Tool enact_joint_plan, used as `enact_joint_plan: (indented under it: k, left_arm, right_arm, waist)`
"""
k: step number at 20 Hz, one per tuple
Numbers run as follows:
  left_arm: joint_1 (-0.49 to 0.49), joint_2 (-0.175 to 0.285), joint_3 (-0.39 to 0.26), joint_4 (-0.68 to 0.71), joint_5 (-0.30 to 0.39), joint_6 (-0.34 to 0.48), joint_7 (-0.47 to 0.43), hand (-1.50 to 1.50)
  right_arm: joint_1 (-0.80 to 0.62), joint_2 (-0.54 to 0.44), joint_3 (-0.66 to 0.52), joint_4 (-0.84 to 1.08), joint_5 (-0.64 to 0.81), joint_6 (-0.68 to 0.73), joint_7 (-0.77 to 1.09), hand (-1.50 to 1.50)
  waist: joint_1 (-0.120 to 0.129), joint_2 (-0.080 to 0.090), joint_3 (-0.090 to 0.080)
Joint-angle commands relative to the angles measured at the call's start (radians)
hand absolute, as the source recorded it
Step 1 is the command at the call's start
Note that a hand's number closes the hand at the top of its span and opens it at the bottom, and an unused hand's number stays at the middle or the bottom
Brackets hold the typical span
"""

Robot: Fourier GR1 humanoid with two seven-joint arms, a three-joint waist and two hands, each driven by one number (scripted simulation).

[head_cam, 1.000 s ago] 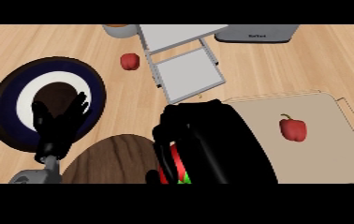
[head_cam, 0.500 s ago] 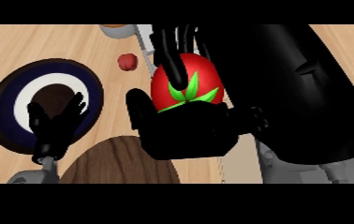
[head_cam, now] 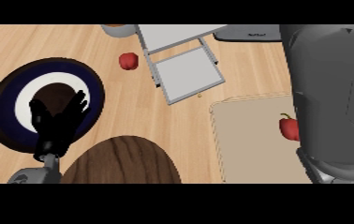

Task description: Pick the tomato from the tray and place it in the tiered shelf

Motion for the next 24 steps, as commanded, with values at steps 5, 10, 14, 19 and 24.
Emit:
enact_joint_plan:
  k: [5,10,14,19,24]
  left_arm:
    - [0.006,-0.033,-0.014,0.047,-0.015,-0.014,-0.019,0.0]
    - [-0.022,-0.026,0.007,0.067,-0.009,-0.024,-0.015,0.0]
    - [0.056,-0.017,0.011,0.018,-0.008,-0.036,-0.023,0.0]
    - [-0.02,-0.032,-0.004,0.03,-0.024,-0.025,0.027,0.0]
    - [-0.028,-0.022,0.018,0.075,-0.021,-0.05,-0.007,0.0]
  right_arm:
    - [-0.105,-0.076,-0.052,0.317,-0.025,0.047,-0.207,1.5]
    - [-0.139,-0.076,-0.012,0.502,0.059,-0.02,-0.357,1.5]
    - [-0.124,-0.057,0.01,0.559,0.113,-0.099,-0.426,1.5]
    - [-0.154,-0.031,0.002,0.714,0.15,-0.187,-0.517,1.5]
    - [-0.23,-0.051,-0.032,0.856,0.175,-0.265,-0.598,1.5]
  waist:
    - [0.001,0.007,-0.007]
    - [0.008,0.011,-0.008]
    - [0.01,0.007,-0.007]
    - [0.007,0.009,-0.007]
    - [0.015,0.014,-0.008]
